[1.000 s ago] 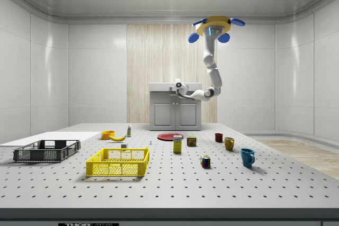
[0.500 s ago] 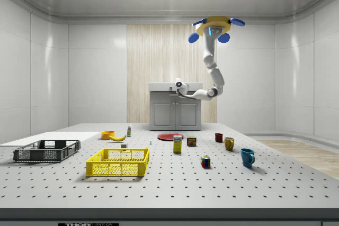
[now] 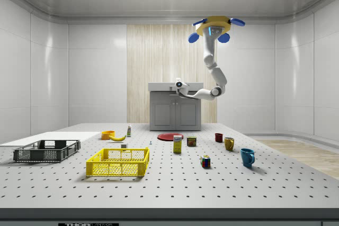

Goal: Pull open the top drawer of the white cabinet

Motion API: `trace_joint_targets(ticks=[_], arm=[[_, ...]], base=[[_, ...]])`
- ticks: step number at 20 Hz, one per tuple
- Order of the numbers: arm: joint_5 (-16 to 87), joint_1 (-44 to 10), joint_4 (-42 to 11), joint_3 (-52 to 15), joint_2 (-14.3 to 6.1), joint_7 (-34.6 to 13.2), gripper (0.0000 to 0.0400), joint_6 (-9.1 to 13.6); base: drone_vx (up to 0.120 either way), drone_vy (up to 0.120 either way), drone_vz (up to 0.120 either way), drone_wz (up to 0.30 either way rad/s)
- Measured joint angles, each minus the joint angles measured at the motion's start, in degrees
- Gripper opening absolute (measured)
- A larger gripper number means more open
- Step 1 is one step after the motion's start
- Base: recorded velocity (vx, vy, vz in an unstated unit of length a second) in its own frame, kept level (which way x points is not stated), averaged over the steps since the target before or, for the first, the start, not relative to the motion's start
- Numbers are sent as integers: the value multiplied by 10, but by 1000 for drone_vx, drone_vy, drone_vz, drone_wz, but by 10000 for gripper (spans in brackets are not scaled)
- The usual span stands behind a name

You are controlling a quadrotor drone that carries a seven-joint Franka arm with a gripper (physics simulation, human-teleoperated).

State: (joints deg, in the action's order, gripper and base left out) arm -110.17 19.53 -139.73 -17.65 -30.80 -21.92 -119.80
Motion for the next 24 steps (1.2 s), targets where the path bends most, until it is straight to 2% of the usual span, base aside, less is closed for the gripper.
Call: trace_joint_targets(ticks=[1,4,8,16,21,24], arm=[[1,0,-5,5,-5,0,157,5],[4,0,-17,16,-15,-1,235,15],[7,1,-26,24,-22,-2,279,22],[8,3,-31,31,-26,-2,302,25],[8,4,-31,32,-26,-1,304,25],[8,5,-31,33,-26,-1,305,25]], base=[[0,0,0,0],[0,93,0,0],[0,120,0,0],[0,120,0,0],[0,-80,0,0],[0,53,0,0]])
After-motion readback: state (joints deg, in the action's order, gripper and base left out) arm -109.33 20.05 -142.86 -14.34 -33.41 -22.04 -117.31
